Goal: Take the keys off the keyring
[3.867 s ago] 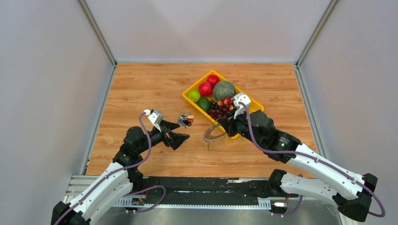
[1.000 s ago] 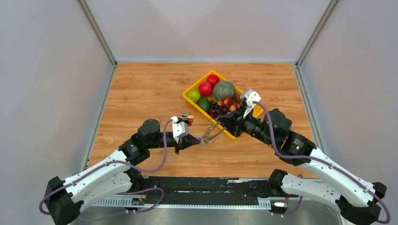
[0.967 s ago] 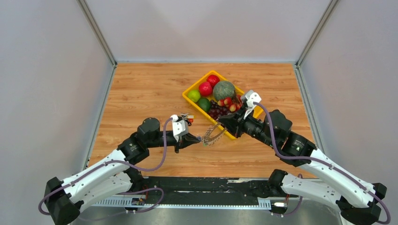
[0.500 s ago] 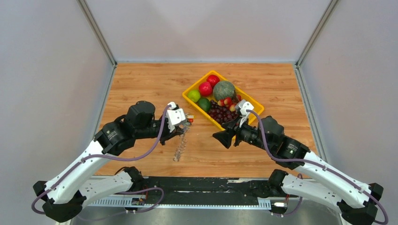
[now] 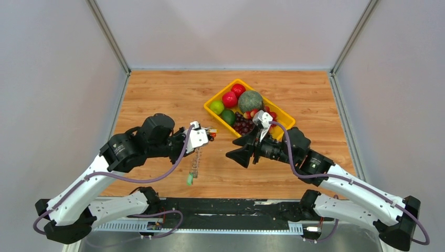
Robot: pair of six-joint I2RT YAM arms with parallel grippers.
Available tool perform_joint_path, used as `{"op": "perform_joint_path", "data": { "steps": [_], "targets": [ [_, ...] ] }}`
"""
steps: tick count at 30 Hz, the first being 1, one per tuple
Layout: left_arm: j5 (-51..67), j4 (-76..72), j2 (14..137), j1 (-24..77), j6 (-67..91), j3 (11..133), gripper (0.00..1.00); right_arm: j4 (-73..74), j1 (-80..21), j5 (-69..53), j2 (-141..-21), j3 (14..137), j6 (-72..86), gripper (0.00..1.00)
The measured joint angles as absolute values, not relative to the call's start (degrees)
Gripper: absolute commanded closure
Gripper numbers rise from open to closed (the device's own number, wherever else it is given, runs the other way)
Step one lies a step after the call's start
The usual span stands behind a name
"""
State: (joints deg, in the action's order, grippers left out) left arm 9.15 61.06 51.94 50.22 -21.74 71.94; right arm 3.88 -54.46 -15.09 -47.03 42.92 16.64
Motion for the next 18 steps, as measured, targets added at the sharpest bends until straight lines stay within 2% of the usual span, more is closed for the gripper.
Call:
{"op": "perform_joint_path", "data": {
  "steps": [8, 18],
  "targets": [
    [8.91, 59.42, 49.21, 50.65, -22.94, 71.44, 1.0, -0.38, -55.81, -19.27, -53.52, 43.44, 17.96, 0.47],
    [11.44, 56.99, 47.33, 50.68, -22.87, 71.18, 1.0, -4.73, -59.24, -21.45, -56.82, 44.66, 17.76, 0.5]
  ]
}}
